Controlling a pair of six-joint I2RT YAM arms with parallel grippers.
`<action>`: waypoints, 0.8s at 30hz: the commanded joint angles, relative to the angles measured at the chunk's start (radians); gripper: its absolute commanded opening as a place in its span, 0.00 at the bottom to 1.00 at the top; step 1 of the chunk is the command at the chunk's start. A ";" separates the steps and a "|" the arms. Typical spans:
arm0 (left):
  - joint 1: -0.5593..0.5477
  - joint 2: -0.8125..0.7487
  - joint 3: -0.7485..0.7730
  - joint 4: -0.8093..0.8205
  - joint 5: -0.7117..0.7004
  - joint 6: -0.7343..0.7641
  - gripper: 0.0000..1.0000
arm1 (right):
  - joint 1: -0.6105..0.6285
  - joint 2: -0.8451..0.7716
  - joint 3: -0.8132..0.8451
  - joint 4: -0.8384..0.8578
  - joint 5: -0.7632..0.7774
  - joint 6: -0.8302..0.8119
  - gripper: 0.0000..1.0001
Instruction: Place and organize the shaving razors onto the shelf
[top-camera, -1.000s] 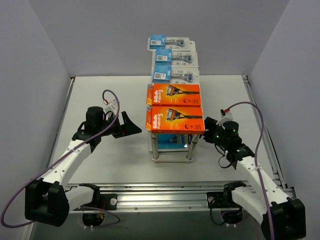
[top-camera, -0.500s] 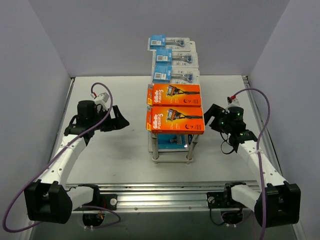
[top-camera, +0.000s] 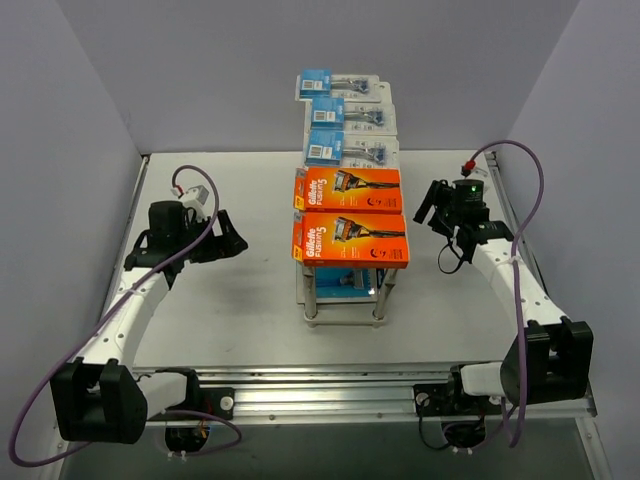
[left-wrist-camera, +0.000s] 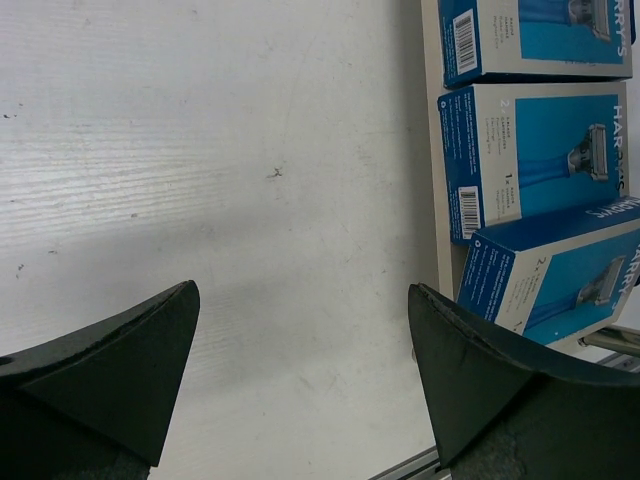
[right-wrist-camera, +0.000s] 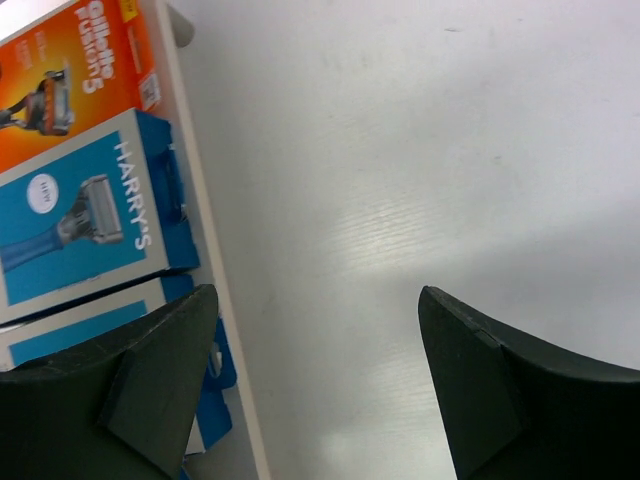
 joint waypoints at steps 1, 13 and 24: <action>0.017 -0.029 0.019 0.011 0.006 0.021 0.94 | -0.003 -0.015 0.036 -0.036 0.129 -0.014 0.77; 0.050 -0.096 -0.010 0.031 0.013 0.021 0.94 | 0.009 -0.185 -0.115 0.063 0.174 -0.016 0.78; 0.051 -0.113 -0.013 0.026 -0.022 0.038 0.94 | 0.059 -0.124 -0.088 0.040 0.221 0.001 0.79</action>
